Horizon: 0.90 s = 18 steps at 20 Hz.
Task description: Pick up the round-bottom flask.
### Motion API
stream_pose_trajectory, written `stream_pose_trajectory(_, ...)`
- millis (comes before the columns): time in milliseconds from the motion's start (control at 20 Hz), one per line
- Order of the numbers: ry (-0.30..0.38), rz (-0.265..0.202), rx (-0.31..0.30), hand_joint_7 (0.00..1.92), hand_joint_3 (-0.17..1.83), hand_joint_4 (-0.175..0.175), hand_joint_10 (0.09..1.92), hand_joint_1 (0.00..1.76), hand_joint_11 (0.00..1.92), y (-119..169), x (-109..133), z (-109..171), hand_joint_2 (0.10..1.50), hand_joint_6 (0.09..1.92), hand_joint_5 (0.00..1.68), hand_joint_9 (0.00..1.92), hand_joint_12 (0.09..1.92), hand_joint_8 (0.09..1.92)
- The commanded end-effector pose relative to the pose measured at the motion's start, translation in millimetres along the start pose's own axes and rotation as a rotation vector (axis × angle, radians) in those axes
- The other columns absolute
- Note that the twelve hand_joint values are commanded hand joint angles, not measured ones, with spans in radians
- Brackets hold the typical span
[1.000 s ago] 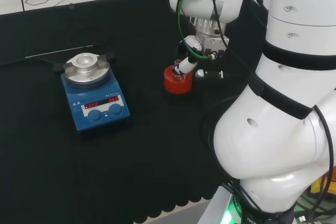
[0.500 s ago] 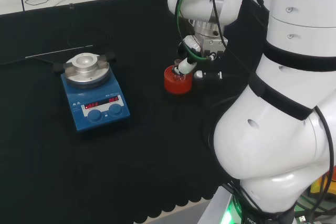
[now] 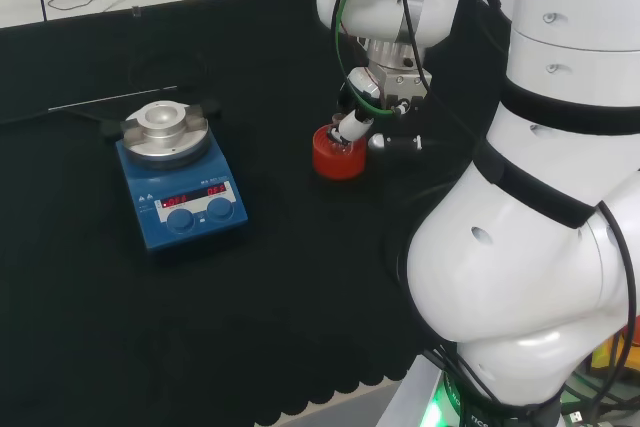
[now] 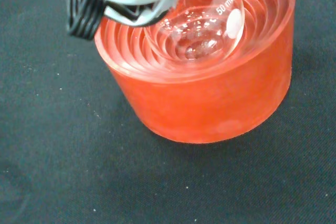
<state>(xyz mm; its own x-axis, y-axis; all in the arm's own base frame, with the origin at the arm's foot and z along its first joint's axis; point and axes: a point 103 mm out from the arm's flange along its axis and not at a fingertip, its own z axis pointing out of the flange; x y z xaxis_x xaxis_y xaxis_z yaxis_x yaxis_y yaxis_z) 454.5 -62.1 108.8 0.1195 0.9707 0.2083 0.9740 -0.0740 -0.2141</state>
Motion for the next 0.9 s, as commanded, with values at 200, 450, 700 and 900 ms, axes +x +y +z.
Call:
stream_pose_trajectory(200,-0.006,-0.001,-0.016,0.43,0.59,-0.002,0.67,1.02,0.38,2,0,0,0.71,0.84,0.98,0.62,1.34,0.75)
stream_pose_trajectory(450,-0.013,-0.011,-0.064,0.53,0.46,0.116,0.61,1.09,0.45,1,1,-6,0.82,0.84,1.13,0.71,1.3,0.71)
stream_pose_trajectory(700,-0.011,-0.007,-0.07,0.57,0.66,0.06,0.58,1.12,0.5,-2,1,-17,0.71,0.9,1.15,0.76,1.28,0.7)
stream_pose_trajectory(900,-0.012,-0.005,-0.07,0.57,0.69,0.051,0.58,1.12,0.51,-5,3,-26,0.7,0.9,1.15,0.76,1.28,0.7)
